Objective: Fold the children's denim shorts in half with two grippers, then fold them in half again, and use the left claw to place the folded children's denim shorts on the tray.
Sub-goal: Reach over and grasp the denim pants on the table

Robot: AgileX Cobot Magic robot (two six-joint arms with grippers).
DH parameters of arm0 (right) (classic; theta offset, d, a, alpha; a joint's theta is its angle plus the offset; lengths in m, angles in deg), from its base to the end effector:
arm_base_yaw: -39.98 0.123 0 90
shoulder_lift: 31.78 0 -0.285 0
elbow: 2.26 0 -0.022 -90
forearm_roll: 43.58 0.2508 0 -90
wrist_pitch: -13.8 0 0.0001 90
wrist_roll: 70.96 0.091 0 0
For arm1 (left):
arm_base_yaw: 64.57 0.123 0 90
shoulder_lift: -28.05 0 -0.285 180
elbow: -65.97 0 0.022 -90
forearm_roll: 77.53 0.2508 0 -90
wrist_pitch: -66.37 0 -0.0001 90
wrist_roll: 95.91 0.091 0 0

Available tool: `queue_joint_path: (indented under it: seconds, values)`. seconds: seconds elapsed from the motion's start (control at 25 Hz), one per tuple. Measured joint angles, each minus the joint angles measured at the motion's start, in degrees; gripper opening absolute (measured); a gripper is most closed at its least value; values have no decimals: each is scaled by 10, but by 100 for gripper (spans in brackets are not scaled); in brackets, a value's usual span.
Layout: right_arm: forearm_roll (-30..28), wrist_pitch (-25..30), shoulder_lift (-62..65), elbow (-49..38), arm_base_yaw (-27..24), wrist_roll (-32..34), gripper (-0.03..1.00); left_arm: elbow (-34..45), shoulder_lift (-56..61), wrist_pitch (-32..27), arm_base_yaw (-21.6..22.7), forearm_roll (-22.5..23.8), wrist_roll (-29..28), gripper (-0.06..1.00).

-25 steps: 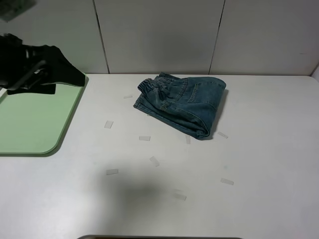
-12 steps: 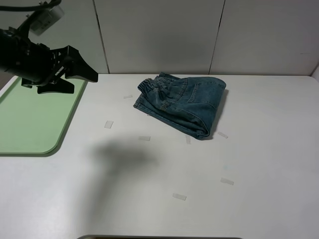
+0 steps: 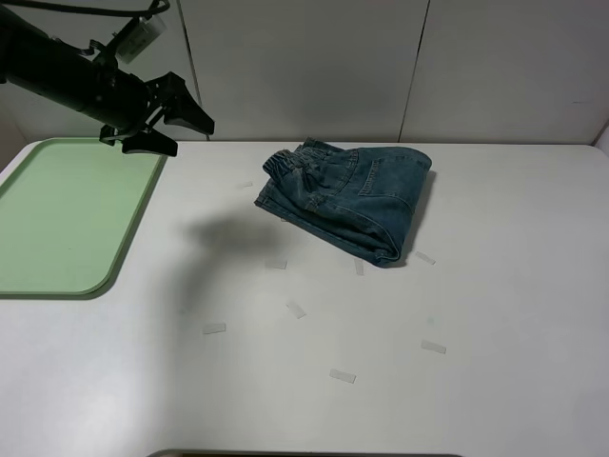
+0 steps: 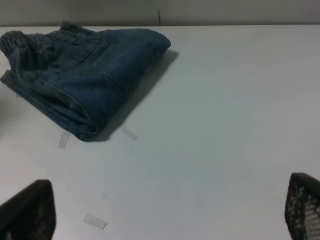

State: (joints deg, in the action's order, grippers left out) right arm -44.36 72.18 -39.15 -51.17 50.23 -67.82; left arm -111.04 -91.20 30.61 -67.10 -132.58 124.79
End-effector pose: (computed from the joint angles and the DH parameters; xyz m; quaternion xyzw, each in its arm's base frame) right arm -0.0034 -0.0017 0.2790 -0.0521 0.8402 0.0562 0.5369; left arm 0.4069 -0.0617 0.1913 0.0263 0.9259 -0.2628 0.2700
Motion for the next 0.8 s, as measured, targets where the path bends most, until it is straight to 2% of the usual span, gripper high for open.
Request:
queue_joint_path:
  seconds: [0.16, 0.48, 0.64, 0.8]
  values:
    - [-1, 0, 0, 0, 0, 0, 69, -52, -73, -15, -1, -46, 7, 76]
    - [-1, 0, 0, 0, 0, 0, 69, -121, -188, -16, -35, -177, 91, 76]
    - [-1, 0, 0, 0, 0, 0, 69, -159, -231, -26, -55, -200, 105, 76]
    - [-1, 0, 0, 0, 0, 0, 69, -180, -248, -17, -69, -202, 107, 76]
